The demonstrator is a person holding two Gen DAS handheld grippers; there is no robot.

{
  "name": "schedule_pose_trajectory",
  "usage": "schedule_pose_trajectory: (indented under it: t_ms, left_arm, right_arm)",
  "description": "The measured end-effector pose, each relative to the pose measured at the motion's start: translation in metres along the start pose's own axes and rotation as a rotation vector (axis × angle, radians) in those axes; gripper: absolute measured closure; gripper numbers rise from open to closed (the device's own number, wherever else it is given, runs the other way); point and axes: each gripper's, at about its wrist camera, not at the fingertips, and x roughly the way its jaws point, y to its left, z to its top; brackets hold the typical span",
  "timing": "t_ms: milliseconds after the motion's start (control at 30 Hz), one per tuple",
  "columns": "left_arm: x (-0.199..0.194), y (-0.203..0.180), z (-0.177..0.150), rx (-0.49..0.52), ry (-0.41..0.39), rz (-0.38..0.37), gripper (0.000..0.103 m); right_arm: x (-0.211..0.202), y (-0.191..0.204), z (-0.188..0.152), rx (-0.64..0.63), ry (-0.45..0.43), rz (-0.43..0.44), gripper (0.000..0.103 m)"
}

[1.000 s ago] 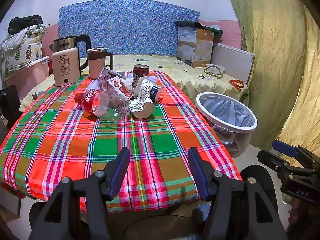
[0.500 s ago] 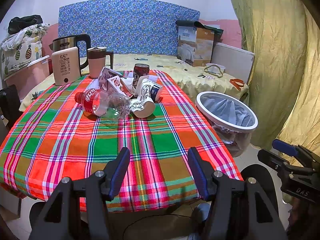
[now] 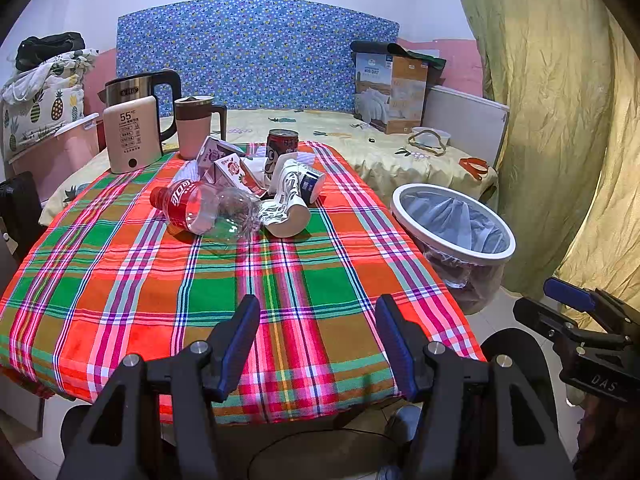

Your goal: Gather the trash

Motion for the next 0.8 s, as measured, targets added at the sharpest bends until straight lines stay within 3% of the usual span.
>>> schedule_pose_trajectory:
  t_ms: [800]
  left_arm:
    - [0.0012, -0.0021, 0.0004, 0.004, 0.008, -0.001, 0.041]
  right_arm:
    - [0.0009, -0.0009, 0.0002, 0.001, 0.002, 0.002, 0.029]
